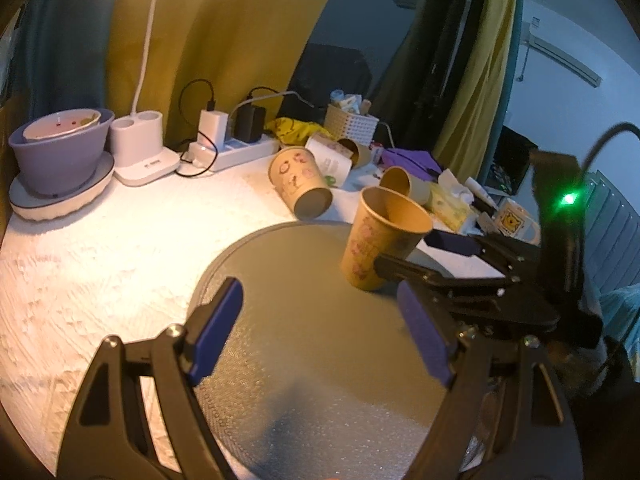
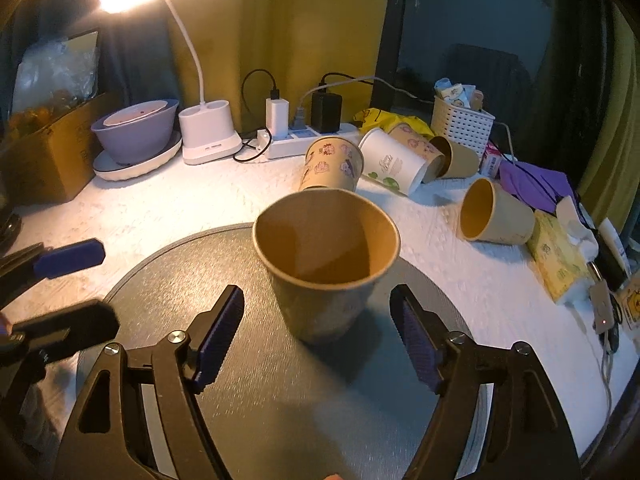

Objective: Flip cup upright
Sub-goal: 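Open the right tool and withdraw it from the upright cup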

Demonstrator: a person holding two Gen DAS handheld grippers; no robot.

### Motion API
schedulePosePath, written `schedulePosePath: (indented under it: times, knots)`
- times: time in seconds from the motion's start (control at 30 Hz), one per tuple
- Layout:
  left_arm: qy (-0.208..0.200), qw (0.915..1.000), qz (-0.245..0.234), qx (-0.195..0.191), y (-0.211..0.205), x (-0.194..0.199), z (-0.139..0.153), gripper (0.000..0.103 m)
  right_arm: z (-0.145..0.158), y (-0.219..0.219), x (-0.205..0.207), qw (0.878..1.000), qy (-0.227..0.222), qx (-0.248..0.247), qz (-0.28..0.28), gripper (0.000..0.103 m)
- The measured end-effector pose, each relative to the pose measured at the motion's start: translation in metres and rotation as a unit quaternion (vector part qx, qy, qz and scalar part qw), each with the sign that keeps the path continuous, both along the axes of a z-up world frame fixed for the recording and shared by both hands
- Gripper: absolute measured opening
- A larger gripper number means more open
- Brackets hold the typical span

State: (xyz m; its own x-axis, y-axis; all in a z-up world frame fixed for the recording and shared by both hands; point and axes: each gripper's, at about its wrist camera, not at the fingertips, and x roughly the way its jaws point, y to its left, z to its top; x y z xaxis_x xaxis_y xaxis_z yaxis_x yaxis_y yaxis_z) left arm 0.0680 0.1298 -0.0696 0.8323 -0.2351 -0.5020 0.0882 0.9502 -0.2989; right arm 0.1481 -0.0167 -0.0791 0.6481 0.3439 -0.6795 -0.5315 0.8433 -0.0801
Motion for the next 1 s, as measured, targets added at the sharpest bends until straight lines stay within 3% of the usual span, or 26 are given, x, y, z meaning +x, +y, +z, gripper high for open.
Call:
schedulePosePath:
  times: [0.47,0.73,0.87,1.0]
  knots:
    - [-0.026,0.9988,-0.018,0.037,-0.019,-0.011,0.006,0.081,0.012,-0.037,-0.034,0.999,-0.005,0.016,-0.028,0.078]
    - [-0.073,0.9948,-0.029,0.065,-0.032,-0.028,0.024,0.081,0.033,-0.060,-0.055,0.998,-0.026,0.027,-0.042,0.078]
    - [-0.084,0.9940,-0.034,0.062,-0.036,-0.033,0.036,0.095,0.049,-0.067,-0.064,0.998,-0.043,0.031,-0.045,0.078]
    - [-0.104,0.9908,-0.048,0.072,-0.045,-0.039,0.051,0.095,0.066,-0.073,-0.072,0.996,-0.061,0.039,-0.050,0.078]
